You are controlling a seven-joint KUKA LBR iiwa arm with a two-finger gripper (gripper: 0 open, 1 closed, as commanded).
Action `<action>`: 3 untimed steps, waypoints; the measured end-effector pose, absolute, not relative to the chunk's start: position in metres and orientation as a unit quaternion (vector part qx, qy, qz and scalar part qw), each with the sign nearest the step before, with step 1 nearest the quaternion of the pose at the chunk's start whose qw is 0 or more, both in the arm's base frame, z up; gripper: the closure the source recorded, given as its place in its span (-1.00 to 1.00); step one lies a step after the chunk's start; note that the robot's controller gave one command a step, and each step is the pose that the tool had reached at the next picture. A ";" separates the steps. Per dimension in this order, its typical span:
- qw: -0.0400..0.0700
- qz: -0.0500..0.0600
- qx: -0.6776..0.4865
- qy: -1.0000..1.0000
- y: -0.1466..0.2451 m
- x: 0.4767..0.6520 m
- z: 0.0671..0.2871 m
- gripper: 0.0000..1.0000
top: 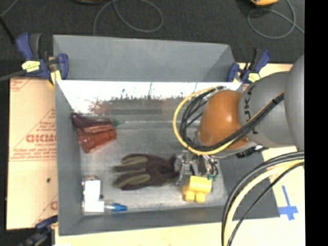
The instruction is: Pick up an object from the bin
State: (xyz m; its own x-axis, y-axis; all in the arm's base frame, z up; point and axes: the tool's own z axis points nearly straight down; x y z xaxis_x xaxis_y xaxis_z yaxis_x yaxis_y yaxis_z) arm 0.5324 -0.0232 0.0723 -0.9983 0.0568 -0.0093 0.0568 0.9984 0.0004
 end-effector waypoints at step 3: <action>0.008 -0.001 0.014 1.000 -0.013 0.541 0.290 1.00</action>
Offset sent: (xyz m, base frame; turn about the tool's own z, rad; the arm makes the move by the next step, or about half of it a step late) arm 0.0000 0.0000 0.0000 0.0000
